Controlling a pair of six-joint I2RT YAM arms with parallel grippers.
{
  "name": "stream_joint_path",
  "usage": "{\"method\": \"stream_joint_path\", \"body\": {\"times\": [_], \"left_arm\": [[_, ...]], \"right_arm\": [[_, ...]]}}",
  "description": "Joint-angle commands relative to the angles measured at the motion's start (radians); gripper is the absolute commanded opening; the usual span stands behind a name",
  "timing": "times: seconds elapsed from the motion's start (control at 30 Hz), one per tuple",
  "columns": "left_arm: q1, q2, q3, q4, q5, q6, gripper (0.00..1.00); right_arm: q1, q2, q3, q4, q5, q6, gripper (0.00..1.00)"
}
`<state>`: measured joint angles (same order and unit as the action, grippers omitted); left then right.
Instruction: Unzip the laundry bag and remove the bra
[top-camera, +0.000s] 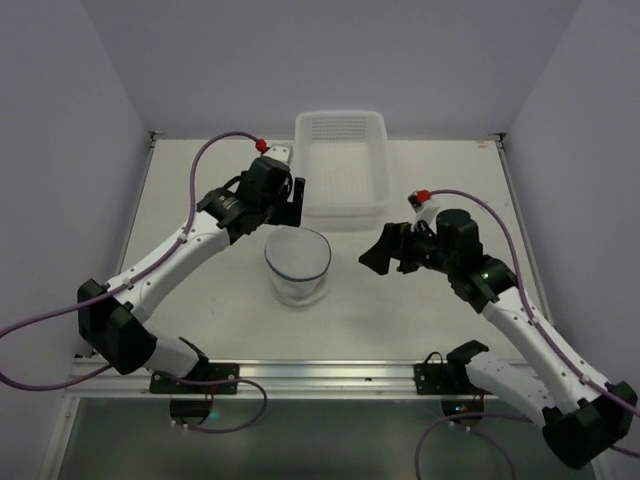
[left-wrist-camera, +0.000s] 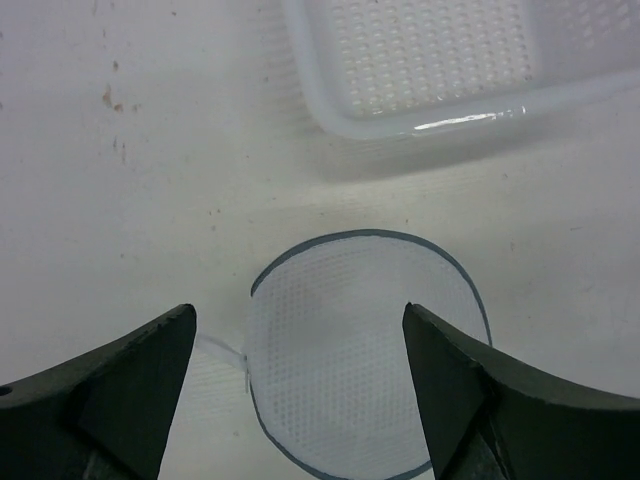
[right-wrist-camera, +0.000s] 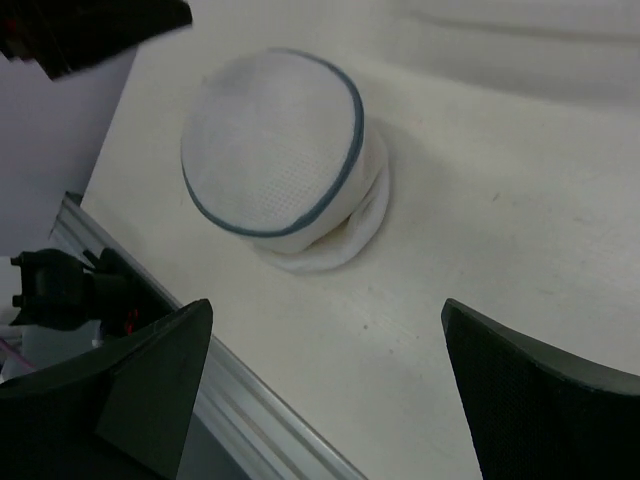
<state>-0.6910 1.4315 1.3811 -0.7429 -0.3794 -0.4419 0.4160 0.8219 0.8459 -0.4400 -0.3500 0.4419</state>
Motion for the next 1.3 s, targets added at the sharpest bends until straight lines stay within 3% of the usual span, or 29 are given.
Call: {"method": "stream_joint_path", "body": {"times": [0.0,0.23,0.47,0.63,0.97,1.27], "left_arm": [[0.117,0.016,-0.043,0.125,0.228,0.153,0.86],[0.251,0.076,-0.134,0.254,0.453,0.144,0.84],[0.255,0.064,-0.24,0.307,0.543,0.088,0.81],[0.255,0.0,-0.346,0.33,0.611,0.011,0.77],[0.246,-0.244,-0.528,0.346,0.682,-0.165,0.74],[0.173,-0.273,-0.588,0.382,0.705,-0.261,0.76]], "right_arm": [[0.125,0.092,-0.054,0.142,-0.04,0.112,0.99],[0.296,0.432,-0.061,0.322,-0.073,0.178,0.97],[0.348,0.615,-0.027,0.421,-0.133,0.21,0.94],[0.339,0.678,-0.008,0.434,-0.113,0.215,0.93],[0.175,0.695,0.031,0.419,-0.078,0.176,0.87],[0.161,0.74,0.15,0.386,-0.049,0.112,0.86]]}}
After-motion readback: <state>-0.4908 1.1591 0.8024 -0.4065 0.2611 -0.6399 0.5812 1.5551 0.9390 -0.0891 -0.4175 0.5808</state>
